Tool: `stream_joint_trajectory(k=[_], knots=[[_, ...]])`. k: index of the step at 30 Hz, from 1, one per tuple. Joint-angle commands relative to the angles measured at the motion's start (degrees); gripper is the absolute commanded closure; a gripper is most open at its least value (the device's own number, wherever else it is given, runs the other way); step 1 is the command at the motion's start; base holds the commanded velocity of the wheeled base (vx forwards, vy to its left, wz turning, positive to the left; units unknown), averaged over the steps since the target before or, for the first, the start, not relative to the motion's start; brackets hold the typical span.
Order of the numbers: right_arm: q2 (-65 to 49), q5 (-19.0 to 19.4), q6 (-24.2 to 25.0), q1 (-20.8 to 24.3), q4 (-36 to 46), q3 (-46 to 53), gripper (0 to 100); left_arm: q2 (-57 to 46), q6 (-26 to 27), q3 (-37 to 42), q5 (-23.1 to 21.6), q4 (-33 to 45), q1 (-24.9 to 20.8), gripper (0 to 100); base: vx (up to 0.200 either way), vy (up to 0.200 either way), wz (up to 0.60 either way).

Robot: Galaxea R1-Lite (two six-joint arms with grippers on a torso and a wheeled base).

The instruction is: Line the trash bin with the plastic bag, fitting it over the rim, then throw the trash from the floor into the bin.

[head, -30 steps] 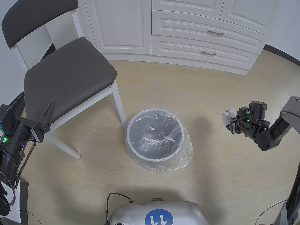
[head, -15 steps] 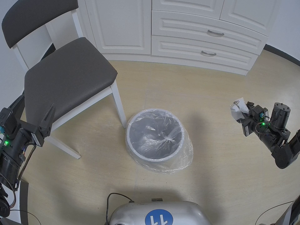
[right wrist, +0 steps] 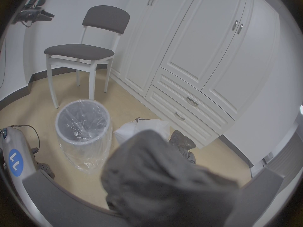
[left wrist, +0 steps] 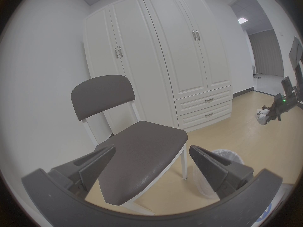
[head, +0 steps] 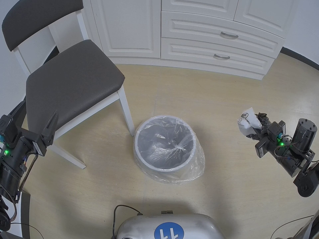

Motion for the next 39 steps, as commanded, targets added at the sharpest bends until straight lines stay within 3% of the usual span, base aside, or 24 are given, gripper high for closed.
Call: stream_joint_trajectory(k=[1,4,10,22,26,27,28,34,38,39], knots=[[-0.54,-0.01,-0.68,2.04,-1.75,2.54,100,-0.23,-0.01,0.01,0.02,-0.04,0.0,0,0.0,0.0,0.0],[0.25,-0.28,0.19,4.41,-4.39,3.42,100,0.03,0.08,0.27,0.02,-0.04,-0.35,0,0.0,0.0,0.0],[1.39,-6.69,2.48,10.65,-13.88,4.3,100,-0.15,-0.1,0.53,0.02,-0.04,-2.99,0,0.0,0.0,0.0],[9.21,-2.04,-5.61,7.4,-13.88,-4.75,100,-0.23,-0.1,0.97,0.02,-0.13,-4.13,0,0.0,0.0,0.0],[10.53,3.24,-11.49,3.79,-13.88,-12.14,100,-0.15,-0.1,1.24,0.02,-0.13,-4.13,0,0.0,0.0,0.0],[11.15,7.63,-12.99,2.3,-13.88,-17.41,100,-0.15,-0.1,1.41,0.02,-0.13,-4.49,0,0.0,0.0,0.0],[11.67,9.57,-13.69,1.25,-12.48,-20.75,100,-0.23,-0.18,1.41,0.02,-0.13,-4.66,0,0.0,0.0,0.0],[11.23,12.38,-24.06,-2.36,-2.02,-28.75,100,0.03,-0.36,1.59,0.02,-0.13,-5.01,0,0.0,0.0,0.0],[9.48,16.6,-32.41,-2.45,4.93,-31.12,100,-0.15,-0.62,1.33,-0.07,-0.13,-4.92,0,0.0,0.0,0.0],[9.12,18.0,-36.37,-2.18,7.39,-31.65,100,-0.23,-0.71,1.15,-0.07,-0.22,-4.92,0,0.0,0.0,0.0]])
